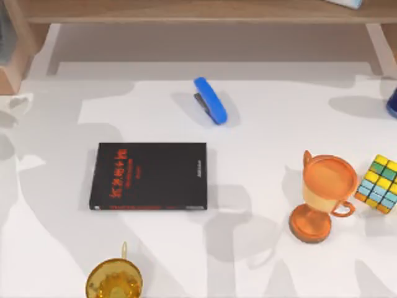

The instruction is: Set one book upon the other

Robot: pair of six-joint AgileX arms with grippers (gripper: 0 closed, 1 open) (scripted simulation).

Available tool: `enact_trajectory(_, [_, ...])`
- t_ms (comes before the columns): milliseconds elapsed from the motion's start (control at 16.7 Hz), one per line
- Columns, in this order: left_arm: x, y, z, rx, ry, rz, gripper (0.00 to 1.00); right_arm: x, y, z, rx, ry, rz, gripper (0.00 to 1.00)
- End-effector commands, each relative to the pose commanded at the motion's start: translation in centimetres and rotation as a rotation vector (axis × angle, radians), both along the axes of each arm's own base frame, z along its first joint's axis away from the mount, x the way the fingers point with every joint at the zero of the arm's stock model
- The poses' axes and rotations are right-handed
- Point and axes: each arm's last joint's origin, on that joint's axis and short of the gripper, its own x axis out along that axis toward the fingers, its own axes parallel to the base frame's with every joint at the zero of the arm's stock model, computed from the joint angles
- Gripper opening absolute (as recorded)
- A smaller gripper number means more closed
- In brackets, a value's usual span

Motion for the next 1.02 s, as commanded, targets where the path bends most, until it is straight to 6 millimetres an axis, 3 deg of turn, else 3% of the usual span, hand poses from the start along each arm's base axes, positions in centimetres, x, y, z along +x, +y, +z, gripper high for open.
enact_trajectory(480, [0.0, 0.0, 0.0, 0.0, 0.0, 0.0, 0.02, 0.0, 0.0, 0.0, 0.0, 0.0, 0.0, 1.0])
enact_trajectory(1020, [-0.08, 0.14, 0.09, 0.002, -0.002, 0.003, 0.0, 0.0, 0.0, 0.0, 0.0, 0.0, 0.0, 1.0])
